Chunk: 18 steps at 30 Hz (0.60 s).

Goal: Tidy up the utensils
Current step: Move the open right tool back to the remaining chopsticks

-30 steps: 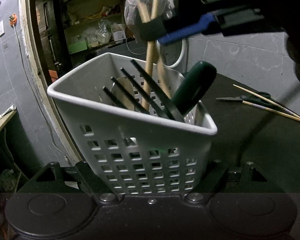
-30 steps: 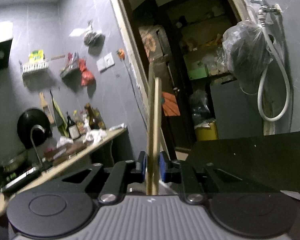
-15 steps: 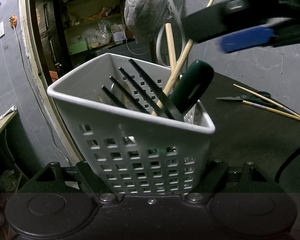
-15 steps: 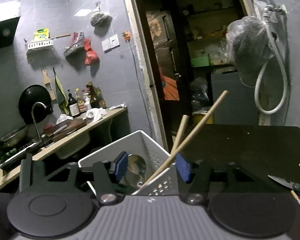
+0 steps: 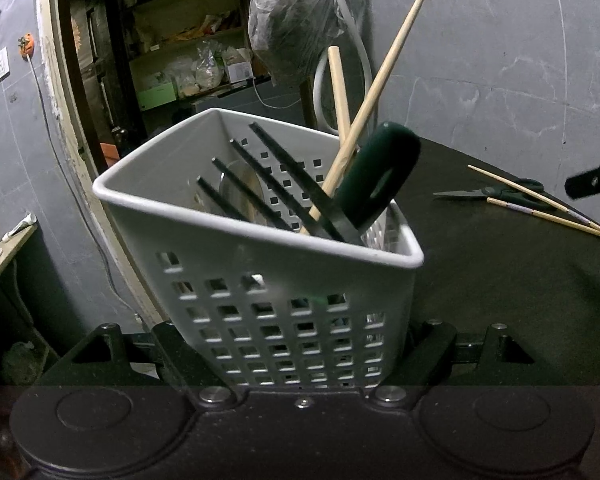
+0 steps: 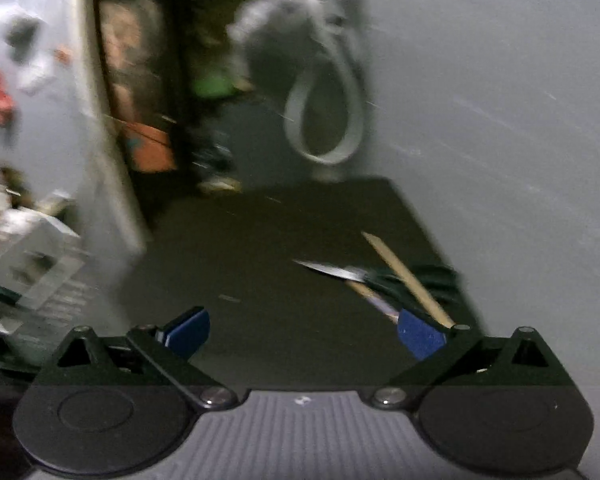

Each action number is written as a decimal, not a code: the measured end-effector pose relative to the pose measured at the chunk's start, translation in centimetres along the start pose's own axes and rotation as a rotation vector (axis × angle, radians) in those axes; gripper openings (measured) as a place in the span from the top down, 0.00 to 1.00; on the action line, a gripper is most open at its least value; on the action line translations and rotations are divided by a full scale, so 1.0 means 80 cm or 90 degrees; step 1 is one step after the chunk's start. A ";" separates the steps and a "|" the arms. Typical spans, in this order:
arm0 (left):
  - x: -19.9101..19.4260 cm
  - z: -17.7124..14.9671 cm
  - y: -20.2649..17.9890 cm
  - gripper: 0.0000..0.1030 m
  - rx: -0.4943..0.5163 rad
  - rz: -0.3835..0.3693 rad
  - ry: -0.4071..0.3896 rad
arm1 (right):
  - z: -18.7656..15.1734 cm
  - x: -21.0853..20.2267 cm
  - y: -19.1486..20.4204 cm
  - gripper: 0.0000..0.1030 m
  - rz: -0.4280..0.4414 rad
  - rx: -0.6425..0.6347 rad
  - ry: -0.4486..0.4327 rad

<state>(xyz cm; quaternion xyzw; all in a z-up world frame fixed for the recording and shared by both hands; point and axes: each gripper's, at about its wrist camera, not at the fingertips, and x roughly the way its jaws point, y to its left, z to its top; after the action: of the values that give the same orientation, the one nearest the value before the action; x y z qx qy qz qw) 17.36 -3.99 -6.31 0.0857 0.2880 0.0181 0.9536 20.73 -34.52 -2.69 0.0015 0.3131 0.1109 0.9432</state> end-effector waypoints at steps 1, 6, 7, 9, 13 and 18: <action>0.000 0.000 0.000 0.19 0.000 0.001 0.000 | -0.001 0.010 -0.005 0.01 -0.037 -0.009 0.011; -0.002 0.000 -0.003 0.19 0.004 0.006 0.001 | 0.001 0.056 -0.021 0.01 -0.066 -0.082 0.046; -0.002 0.001 -0.004 0.19 0.004 0.007 0.001 | 0.002 0.066 -0.024 0.01 -0.064 -0.100 0.058; -0.003 0.001 -0.005 0.19 0.004 0.010 0.002 | 0.006 0.082 -0.027 0.01 -0.060 -0.124 0.069; -0.003 0.001 -0.007 0.19 0.001 0.013 0.004 | 0.002 0.104 -0.042 0.01 -0.050 -0.148 0.090; -0.003 0.002 -0.008 0.19 0.000 0.017 0.005 | -0.006 0.126 -0.052 0.06 -0.028 -0.139 0.117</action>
<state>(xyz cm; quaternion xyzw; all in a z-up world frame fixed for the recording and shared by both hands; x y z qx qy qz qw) 17.27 -4.66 -6.16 0.0895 0.2904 0.0309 0.9522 29.19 -36.48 -9.33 -0.1181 0.3841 0.1234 0.9074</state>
